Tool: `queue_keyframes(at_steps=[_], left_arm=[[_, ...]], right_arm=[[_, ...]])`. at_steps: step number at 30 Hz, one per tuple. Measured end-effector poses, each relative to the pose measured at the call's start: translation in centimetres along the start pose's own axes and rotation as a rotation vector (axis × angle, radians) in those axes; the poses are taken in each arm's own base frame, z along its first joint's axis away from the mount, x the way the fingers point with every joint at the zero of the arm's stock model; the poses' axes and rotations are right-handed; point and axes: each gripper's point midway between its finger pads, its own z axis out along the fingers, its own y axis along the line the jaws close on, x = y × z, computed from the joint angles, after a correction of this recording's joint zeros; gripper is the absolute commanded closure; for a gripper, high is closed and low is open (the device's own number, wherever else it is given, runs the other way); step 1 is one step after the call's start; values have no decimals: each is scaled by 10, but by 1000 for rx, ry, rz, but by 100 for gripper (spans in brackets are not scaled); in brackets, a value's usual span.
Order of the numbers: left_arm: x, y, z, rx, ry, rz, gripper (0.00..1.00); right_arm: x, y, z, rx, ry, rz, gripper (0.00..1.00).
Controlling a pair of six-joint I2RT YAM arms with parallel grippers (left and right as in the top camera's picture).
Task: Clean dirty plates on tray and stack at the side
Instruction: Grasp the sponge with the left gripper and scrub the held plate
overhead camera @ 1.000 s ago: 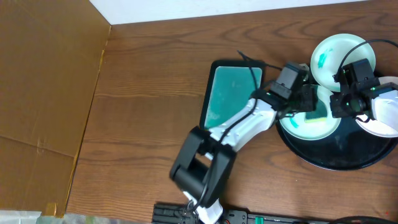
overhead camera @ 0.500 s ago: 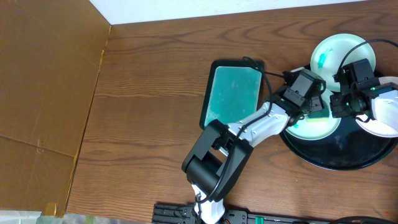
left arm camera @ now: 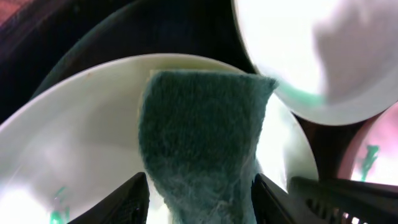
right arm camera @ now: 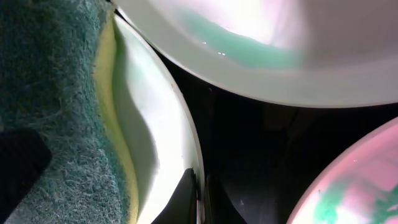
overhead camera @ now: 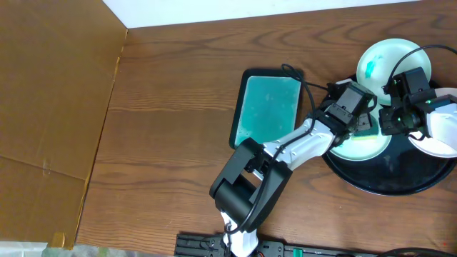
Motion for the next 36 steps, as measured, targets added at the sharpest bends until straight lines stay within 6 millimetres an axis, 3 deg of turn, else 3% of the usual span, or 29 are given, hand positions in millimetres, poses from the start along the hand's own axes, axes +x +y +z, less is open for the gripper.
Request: queue_keyframes(at_steps=[6,13,24,34,35,36], left_arm=[[8,-4,0,-3,11,20,46],[11,-1,-1,-44,-8,54,55],[9,10,-2,-103,-35,69,93],[10,16,-5,-135,-28,149,93],[9,16,-6,-136,-27,155,79],[9,17,-8,-139,-25,162,52]], right_arm=[[0,0,0,0,0,0,99],[0,0,0,0,1,0,99],[0,0,0,-2,1,0,99],[1,0,0,-2,5,0,99],[1,0,0,-2,5,1,99],[1,0,0,-2,5,1,99]])
